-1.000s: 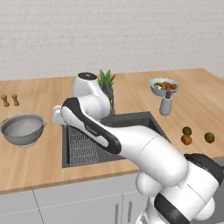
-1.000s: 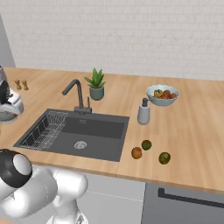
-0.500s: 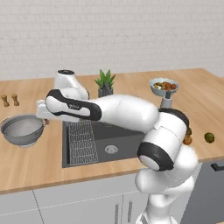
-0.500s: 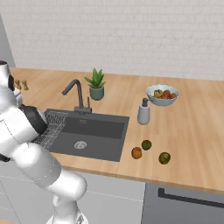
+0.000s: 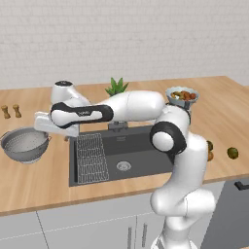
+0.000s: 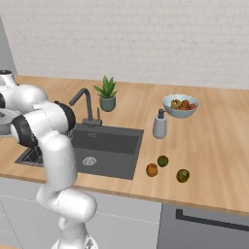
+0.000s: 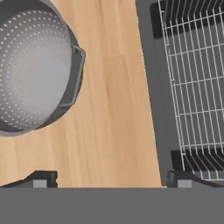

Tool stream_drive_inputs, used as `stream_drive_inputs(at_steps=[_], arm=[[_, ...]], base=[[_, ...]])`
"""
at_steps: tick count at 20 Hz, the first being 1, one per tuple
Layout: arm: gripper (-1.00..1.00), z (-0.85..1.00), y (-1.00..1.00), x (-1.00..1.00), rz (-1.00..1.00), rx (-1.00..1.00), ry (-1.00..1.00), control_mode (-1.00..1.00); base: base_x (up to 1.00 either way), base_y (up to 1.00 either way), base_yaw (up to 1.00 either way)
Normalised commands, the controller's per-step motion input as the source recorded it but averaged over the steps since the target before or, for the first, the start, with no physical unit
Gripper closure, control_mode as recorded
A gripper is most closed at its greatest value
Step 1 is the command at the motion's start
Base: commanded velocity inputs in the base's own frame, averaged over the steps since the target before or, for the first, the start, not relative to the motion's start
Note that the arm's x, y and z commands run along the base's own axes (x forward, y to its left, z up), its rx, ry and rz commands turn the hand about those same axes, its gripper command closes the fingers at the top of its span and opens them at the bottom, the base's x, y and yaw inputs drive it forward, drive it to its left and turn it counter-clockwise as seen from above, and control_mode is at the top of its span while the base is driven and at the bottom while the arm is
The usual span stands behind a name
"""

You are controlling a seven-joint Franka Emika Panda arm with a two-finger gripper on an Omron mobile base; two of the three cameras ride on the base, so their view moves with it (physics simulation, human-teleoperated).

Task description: Put the colander in the sink, put the kiwi, mango, peach in the colander, and turn on the sink faucet and pour water over the colander.

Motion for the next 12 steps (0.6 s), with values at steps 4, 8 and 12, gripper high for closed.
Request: stream_drive_inputs(at_steps=[4, 8, 12], arm=[[-1.0, -0.3, 0.13, 0.22, -0.06, 0.0, 0.05, -1.0], [-1.0, -0.25, 0.13, 0.12, -0.06, 0.0, 0.0, -1.0], [-1.0, -0.34, 0.02, 0.04, -0.02, 0.0, 0.0, -1.0]], base=[[0.0, 0.0, 0.0], [0.0, 0.0, 0.0], [0.0, 0.0, 0.0]])
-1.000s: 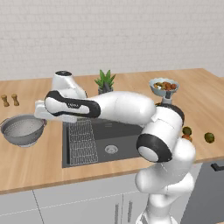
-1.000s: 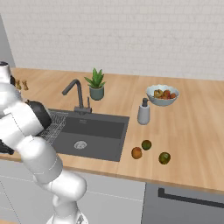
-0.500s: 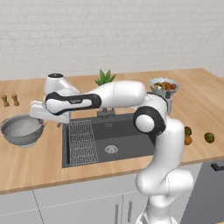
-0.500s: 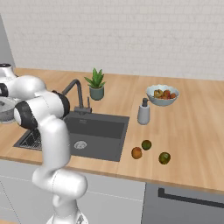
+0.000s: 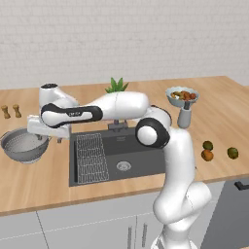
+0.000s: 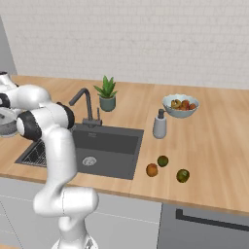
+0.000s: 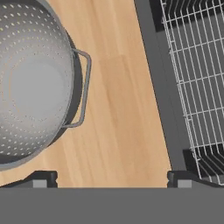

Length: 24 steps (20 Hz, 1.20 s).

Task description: Put the colander in the sink, put the kiwi, mango, peach in the colander, and turn on the sink faucet and pour water over the colander.

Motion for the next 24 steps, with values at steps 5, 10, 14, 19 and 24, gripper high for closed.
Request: stream_drive_inputs(at_steps=[5, 10, 14, 19, 24], arm=[[-1.0, -0.43, 0.0, 0.07, -0.01, 0.0, 0.0, -1.0], [-1.0, -0.3, 0.0, 0.35, -0.03, 0.01, -0.03, -1.0], [-1.0, -0.04, 0.0, 0.52, -0.05, 0.06, -0.11, -1.0], [-1.0, -0.1, 0.03, 0.43, -0.05, 0.02, -0.08, -1.0], [-1.0, -0.19, 0.15, 0.3, -0.05, 0.0, -0.04, -1.0]], base=[[0.0, 0.0, 0.0], [0.0, 0.0, 0.0], [0.0, 0.0, 0.0], [0.0, 0.0, 0.0], [0.0, 0.0, 0.0]])
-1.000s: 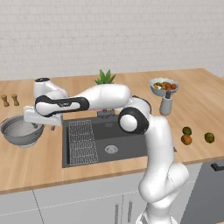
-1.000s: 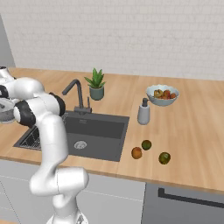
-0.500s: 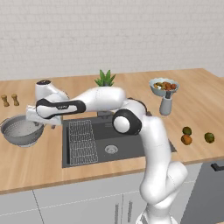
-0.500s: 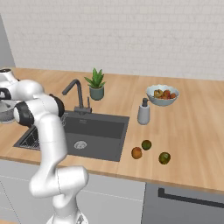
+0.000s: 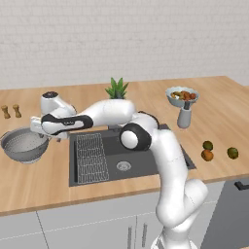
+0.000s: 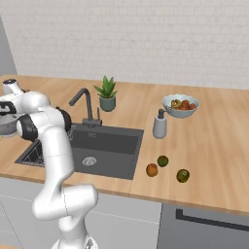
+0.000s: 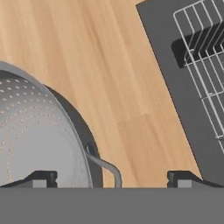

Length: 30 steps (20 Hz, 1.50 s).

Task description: Put the colander in the sink, put the kiwi, mango, peach in the colander, and turn on the sink faucet and pour water over the colander.

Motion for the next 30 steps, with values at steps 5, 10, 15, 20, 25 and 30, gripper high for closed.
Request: stream_drive_inputs(at_steps=[5, 10, 15, 20, 25, 30], arm=[[-1.0, -0.03, 0.23, 0.23, -0.05, 0.0, -0.07, -1.0], [-1.0, -0.35, 0.15, 0.05, -0.01, 0.0, -0.01, -1.0], [-1.0, -0.59, 0.03, 0.0, 0.0, 0.0, 0.0, -1.0], [1.0, -0.42, 0.06, 0.0, 0.0, 0.0, 0.0, -1.0], [1.0, -0.35, 0.0, 0.0, 0.0, 0.01, 0.0, -1.0], [1.0, -0.07, 0.0, 0.0, 0.0, 0.08, -0.05, -1.0]], base=[[0.0, 0.0, 0.0], [0.0, 0.0, 0.0], [0.0, 0.0, 0.0], [0.0, 0.0, 0.0], [0.0, 0.0, 0.0], [0.0, 0.0, 0.0]])
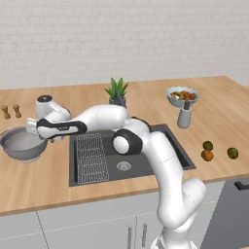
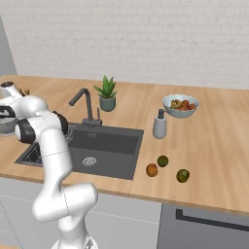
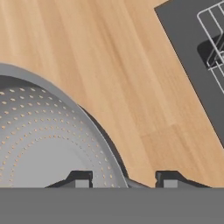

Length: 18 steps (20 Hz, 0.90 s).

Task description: Put the colander in the sink, put the kiwi, mango, peach in the colander, and turn on the sink faucet and pour water over the colander.

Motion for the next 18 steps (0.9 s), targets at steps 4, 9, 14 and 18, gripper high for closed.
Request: stream_drive_inputs(at_steps=[4, 9, 14, 18], arm=[[1.0, 0.12, -0.01, -0.09, 0.0, 0.2, -0.15, -1.0], [1.0, 0.5, -0.06, -0.31, -0.03, 0.23, -0.18, -1.0], [1.0, 0.62, -0.51, -0.92, -0.01, 0.24, -0.05, -1.0], [1.0, 0.49, -0.83, -1.0, -0.02, 0.27, 0.0, -1.0]], base=[[0.0, 0.0, 0.0], [0.0, 0.0, 0.0], [0.0, 0.0, 0.0], [0.0, 0.0, 0.0]])
